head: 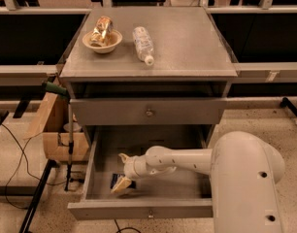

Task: Pick rxbar blueberry from middle drawer and place on counter

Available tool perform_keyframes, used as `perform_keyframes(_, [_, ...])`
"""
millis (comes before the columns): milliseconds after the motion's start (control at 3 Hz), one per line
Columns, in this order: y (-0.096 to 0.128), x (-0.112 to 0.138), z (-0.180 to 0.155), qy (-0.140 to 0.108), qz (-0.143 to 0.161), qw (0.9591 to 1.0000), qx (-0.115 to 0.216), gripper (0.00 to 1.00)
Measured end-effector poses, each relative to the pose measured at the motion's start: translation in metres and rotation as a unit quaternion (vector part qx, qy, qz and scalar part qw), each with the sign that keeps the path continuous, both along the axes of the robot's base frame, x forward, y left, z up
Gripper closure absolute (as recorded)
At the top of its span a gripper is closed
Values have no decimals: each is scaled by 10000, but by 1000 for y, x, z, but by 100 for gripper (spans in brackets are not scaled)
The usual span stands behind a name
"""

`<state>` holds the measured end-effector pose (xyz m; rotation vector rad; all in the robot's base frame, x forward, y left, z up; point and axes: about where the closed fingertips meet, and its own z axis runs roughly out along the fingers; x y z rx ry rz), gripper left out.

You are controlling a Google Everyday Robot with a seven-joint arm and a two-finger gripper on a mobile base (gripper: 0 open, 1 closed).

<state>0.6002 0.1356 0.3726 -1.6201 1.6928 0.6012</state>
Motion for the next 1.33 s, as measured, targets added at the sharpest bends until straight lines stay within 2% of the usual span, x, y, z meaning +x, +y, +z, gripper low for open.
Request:
perform_keyframes(333, [-17, 5, -15, 68, -253, 9996, -144, 17])
perform_keyframes(667, [-30, 6, -27, 127, -405, 9988, -229, 17])
perform_keyframes(1000, [-35, 4, -31, 149, -439, 9986, -266, 33])
perform_keyframes(1333, [-35, 4, -26, 149, -439, 9986, -266, 56])
